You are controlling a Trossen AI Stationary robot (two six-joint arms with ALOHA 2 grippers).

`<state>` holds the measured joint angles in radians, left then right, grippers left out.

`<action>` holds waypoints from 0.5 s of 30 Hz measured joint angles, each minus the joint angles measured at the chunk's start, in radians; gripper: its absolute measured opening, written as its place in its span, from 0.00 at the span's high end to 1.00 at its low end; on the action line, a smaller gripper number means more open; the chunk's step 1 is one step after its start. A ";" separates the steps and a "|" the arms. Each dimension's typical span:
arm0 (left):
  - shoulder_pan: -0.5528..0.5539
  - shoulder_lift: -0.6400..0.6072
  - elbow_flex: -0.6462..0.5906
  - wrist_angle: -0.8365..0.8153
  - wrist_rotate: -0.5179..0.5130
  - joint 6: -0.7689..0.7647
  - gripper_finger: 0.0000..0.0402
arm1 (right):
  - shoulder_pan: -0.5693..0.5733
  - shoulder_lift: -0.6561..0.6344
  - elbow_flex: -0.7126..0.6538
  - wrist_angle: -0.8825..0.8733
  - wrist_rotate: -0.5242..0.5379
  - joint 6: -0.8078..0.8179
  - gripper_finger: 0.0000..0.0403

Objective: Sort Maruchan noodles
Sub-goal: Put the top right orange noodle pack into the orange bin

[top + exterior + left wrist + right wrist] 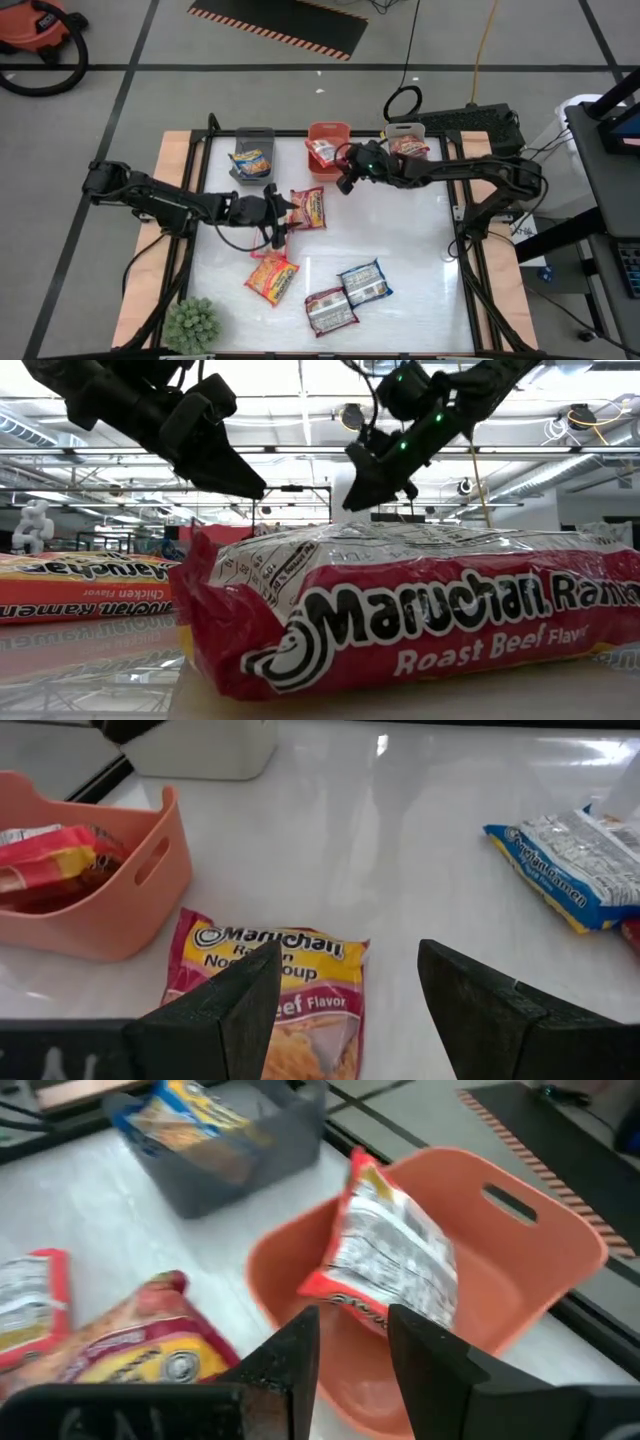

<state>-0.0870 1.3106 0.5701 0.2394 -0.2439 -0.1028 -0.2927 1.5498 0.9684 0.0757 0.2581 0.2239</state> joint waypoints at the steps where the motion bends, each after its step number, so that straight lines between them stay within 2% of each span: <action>1: 0.005 0.000 0.000 0.001 0.008 0.000 0.40 | 0.007 -0.010 0.000 -0.003 -0.001 -0.002 0.71; 6: 0.030 0.000 0.000 -0.001 0.017 0.000 0.40 | 0.032 -0.018 -0.005 0.033 0.005 -0.021 0.71; 11: 0.048 0.000 0.000 0.010 0.019 -0.028 0.40 | 0.037 0.012 -0.079 0.283 0.032 -0.005 0.71; 15: 0.048 0.000 0.000 0.023 0.019 -0.049 0.40 | 0.009 0.034 -0.091 0.417 0.028 -0.027 0.74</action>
<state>-0.0395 1.3106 0.5701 0.2626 -0.2250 -0.1519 -0.2836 1.5840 0.8772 0.4931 0.2856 0.1968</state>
